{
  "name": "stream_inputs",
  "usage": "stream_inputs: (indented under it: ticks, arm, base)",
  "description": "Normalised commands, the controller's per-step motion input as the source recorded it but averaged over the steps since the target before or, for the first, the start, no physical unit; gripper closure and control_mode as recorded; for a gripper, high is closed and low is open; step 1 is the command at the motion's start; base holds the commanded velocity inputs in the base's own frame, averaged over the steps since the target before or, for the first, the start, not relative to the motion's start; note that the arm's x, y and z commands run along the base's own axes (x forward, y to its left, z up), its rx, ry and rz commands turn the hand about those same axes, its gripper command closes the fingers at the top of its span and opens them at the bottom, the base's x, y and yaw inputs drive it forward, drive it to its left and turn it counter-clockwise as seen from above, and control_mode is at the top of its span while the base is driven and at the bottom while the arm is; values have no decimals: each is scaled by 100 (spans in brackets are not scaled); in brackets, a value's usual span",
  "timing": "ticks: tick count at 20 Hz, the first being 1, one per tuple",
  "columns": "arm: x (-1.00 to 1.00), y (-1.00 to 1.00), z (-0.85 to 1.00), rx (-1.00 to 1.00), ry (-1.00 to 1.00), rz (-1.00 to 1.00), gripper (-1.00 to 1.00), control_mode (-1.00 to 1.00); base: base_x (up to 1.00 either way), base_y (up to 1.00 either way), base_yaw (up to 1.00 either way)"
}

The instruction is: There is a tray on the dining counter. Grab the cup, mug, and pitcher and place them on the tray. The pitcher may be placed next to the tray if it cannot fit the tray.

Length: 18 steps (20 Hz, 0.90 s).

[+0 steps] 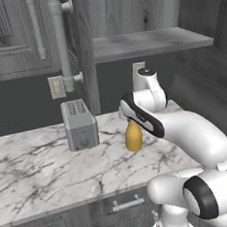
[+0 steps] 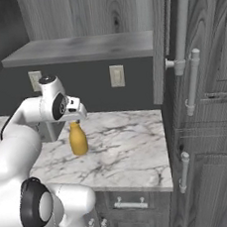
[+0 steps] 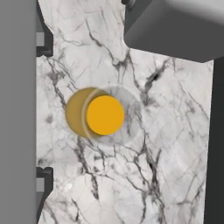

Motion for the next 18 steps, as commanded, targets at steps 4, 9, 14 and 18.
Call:
stream_inputs:
  ticks: [4, 9, 14, 18]
  arm:
    - [19, 0, 0, 0, 0, 0, -100, -100]
    - [10, 0, 0, 0, 0, 0, -100, -100]
    - [6, 0, 0, 0, 0, 0, -100, -100]
    - [3, 0, 0, 0, 0, 0, -100, -100]
  base:
    - [0, 0, 0]
    - [0, 0, 0]
    - [0, 0, 0]
    - [0, 0, 0]
